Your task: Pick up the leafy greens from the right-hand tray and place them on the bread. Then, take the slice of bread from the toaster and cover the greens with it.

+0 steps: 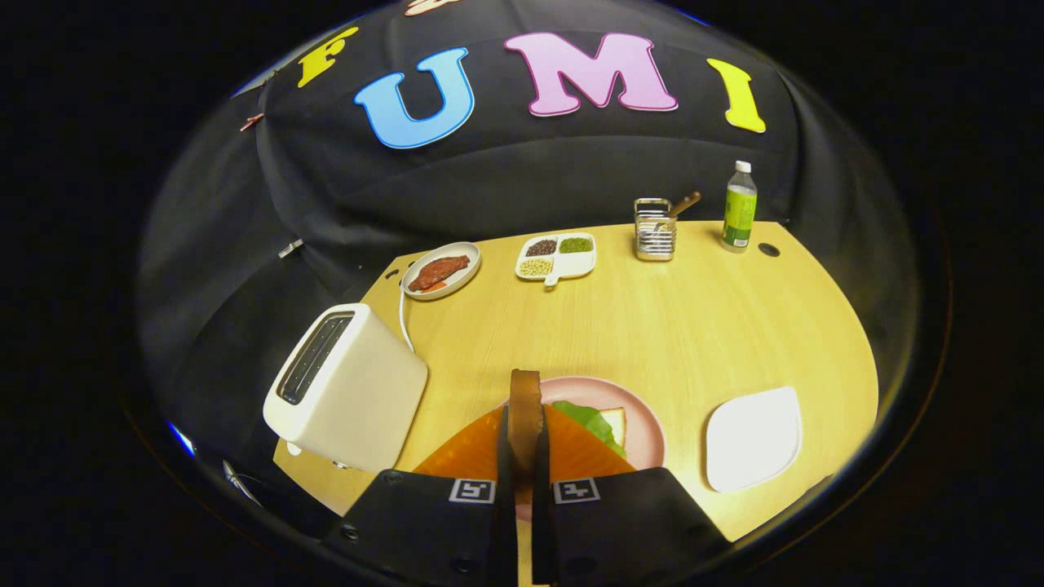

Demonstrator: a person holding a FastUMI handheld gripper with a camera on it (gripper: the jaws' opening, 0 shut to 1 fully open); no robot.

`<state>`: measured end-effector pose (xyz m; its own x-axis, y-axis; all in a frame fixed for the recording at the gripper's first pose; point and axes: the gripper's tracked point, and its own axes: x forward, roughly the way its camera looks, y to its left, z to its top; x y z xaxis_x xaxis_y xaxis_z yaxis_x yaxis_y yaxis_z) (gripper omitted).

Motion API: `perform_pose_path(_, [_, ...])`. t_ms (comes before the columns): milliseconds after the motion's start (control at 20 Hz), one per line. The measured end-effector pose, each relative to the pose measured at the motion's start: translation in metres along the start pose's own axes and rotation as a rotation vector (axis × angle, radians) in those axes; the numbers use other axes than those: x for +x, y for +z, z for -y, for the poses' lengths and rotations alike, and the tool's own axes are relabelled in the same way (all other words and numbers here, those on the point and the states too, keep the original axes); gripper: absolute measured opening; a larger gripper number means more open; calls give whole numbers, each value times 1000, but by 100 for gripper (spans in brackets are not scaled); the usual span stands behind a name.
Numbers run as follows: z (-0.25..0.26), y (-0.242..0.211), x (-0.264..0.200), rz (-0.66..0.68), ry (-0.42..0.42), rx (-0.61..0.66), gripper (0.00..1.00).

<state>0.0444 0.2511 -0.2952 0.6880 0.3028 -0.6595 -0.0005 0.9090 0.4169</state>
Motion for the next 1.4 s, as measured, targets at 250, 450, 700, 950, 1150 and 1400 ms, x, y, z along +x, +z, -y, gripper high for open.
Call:
perform_pose_path(250, [23,-21,26,-32,-18,74,11])
perform_pose_path(450, [60,-37,41,-66,-90,16,11])
perform_pose_path(700, [78,-54,52,-105,-134,-86,14])
perform_pose_path(950, [89,-57,57,-110,-172,-152,30])
perform_pose_path(1150, [96,-56,56,-116,-204,-163,48])
perform_pose_path(1400, [107,-49,54,-103,-232,-234,74])
